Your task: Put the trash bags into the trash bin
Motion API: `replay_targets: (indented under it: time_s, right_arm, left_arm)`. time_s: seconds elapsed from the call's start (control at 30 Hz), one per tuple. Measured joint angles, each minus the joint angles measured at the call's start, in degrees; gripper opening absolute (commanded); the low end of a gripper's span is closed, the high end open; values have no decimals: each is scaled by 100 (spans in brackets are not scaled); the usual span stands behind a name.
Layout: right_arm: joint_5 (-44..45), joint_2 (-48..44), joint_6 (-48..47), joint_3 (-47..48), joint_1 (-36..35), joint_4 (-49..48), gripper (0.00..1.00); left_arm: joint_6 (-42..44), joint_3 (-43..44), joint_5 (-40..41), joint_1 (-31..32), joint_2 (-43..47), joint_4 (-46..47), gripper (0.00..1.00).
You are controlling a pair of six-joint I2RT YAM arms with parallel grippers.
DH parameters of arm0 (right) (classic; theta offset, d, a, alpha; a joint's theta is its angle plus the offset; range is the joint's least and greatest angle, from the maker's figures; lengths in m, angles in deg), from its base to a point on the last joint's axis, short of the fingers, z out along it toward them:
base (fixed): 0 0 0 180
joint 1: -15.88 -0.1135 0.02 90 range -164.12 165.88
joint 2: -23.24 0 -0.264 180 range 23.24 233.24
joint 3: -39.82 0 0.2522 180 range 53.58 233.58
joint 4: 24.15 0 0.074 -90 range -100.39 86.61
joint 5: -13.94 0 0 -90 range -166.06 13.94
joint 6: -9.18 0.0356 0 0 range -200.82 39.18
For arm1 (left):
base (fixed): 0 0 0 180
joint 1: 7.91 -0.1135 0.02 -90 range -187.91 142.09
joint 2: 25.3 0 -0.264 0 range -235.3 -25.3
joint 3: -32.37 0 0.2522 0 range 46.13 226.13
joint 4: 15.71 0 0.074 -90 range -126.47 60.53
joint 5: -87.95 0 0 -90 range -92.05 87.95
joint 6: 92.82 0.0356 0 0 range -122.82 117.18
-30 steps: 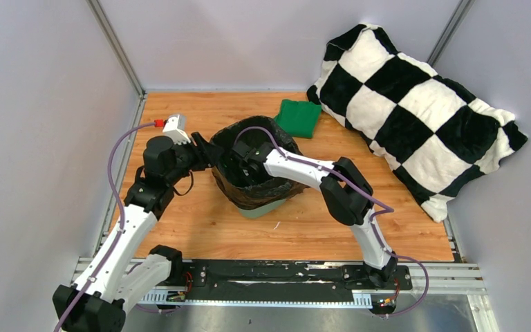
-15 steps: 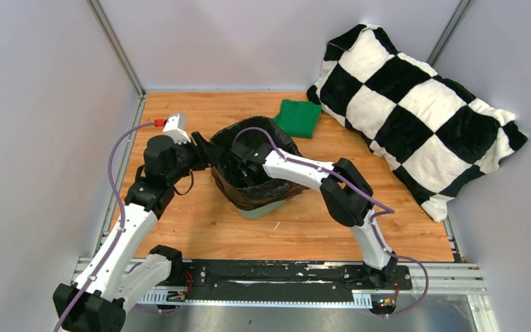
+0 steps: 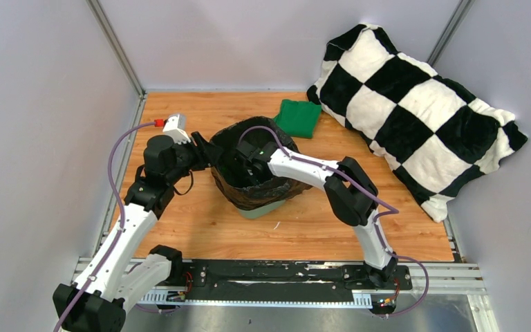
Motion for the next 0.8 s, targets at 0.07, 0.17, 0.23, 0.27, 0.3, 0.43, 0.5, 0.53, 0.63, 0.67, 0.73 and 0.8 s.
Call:
replay_targets:
  time_s: [0.07,0.17,0.23,0.27,0.3,0.43,0.5,0.53,0.63,0.67,0.73,0.8]
  right_arm:
    - [-4,-2,0,-37,33,0,27]
    - [-28,-2,2,-42,46,-9,27]
    - [-48,-2,2,-35,46,-11,27]
    - [-52,-2,2,-20,44,0,27]
    - [-59,-2,2,13,39,13,27]
    - [-68,-2,2,275,-7,44,26]
    - [-68,-2,0,378,-39,42,26]
    - [-66,-2,0,391,-55,37,27]
    - [-66,0,0,393,-59,57,27]
    - [-66,-2,0,393,-59,63,27]
    - [-66,0,0,391,-57,68,27]
    - [-66,-2,0,378,-55,68,27]
  left_arm:
    - [0,0,0,0,0,0,48]
    - [0,0,0,0,0,0,48]
    - [0,0,0,0,0,0,48]
    - [0,0,0,0,0,0,48]
    - [0,0,0,0,0,0,48]
    - [-2,0,-4,0,0,0,48]
    - [-2,0,-2,0,0,0,48]
    - [0,0,-4,0,0,0,48]
    - [-2,0,-4,0,0,0,48]
    - [-2,0,-4,0,0,0,48]
    - [-2,0,-4,0,0,0,48]
    - [-2,0,-4,0,0,0,48]
